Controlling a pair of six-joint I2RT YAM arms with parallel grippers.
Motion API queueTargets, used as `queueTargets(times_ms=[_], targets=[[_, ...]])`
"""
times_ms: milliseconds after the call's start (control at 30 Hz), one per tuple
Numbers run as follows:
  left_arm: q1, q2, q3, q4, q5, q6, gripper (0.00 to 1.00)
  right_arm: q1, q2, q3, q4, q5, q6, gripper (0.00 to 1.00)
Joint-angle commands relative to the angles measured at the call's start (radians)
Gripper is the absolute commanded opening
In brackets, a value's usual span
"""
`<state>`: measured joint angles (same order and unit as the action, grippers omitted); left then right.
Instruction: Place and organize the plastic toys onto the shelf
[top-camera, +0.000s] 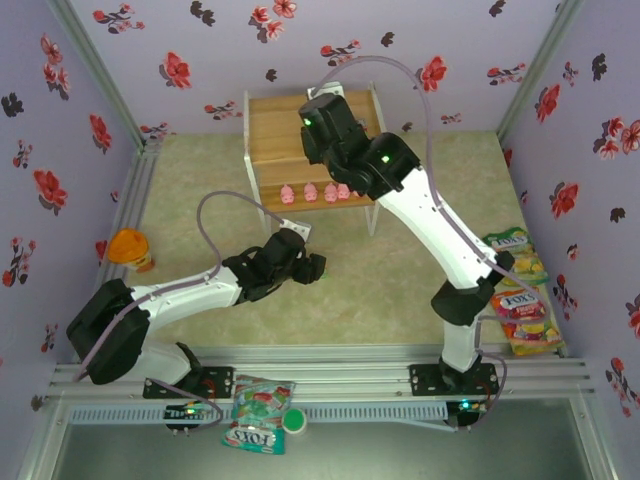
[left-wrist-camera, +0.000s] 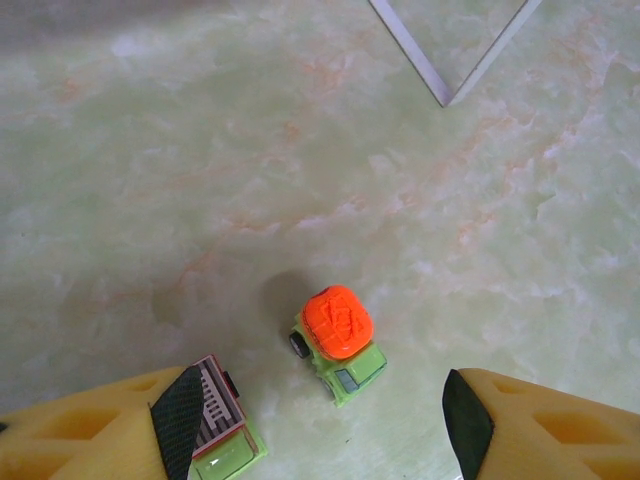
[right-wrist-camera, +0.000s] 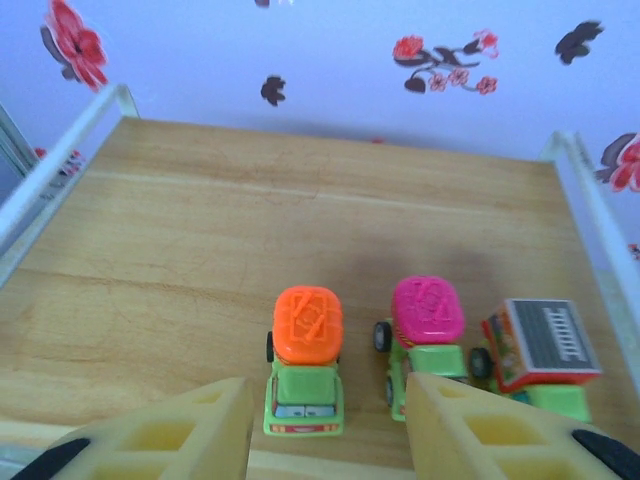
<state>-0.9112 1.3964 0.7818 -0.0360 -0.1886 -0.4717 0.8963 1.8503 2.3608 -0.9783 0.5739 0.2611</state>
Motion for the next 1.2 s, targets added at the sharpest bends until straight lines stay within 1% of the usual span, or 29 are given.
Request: queueTargets(times_ms=[0,100,233,400,533,733,900,967,1100,1167], targets=[[0.003,-0.025,-0.025,0.022,-0.047,0.006,0.69,0.033,-0.109,-0.093,0.023,0.068,-0.020,0.45],[-0.001,-0.042,-0.034,0.023,-0.076,0.007,0.69,0.060,-0.210,-0.246,0.082,0.099,-0.008,0.45],[-0.014,-0.048,-0.039,0.024,-0.122,0.000,0.69,0.087,-0.360,-0.490,0.180,0.116,0.030,0.44],[-0.039,-0.027,-0.019,-0.013,-0.187,-0.056,0.67,0.095,-0.487,-0.710,0.206,0.123,0.092,0.44],[-0.077,-0.020,0.018,-0.074,-0.272,-0.099,0.65,0.095,-0.580,-0.878,0.226,0.121,0.140,0.44],[-0.106,-0.041,0.015,-0.132,-0.339,-0.216,0.64,0.095,-0.662,-1.068,0.245,0.084,0.208,0.43],[-0.128,-0.011,0.032,-0.175,-0.369,-0.280,0.63,0.095,-0.732,-1.255,0.313,0.072,0.255,0.43],[-0.136,0.008,0.045,-0.194,-0.383,-0.297,0.63,0.095,-0.748,-1.306,0.321,0.074,0.275,0.43],[-0.138,0.055,0.092,-0.291,-0.435,-0.375,0.61,0.095,-0.770,-1.381,0.341,0.057,0.310,0.42],[-0.138,0.076,0.104,-0.306,-0.439,-0.393,0.60,0.095,-0.778,-1.405,0.346,0.055,0.320,0.42]])
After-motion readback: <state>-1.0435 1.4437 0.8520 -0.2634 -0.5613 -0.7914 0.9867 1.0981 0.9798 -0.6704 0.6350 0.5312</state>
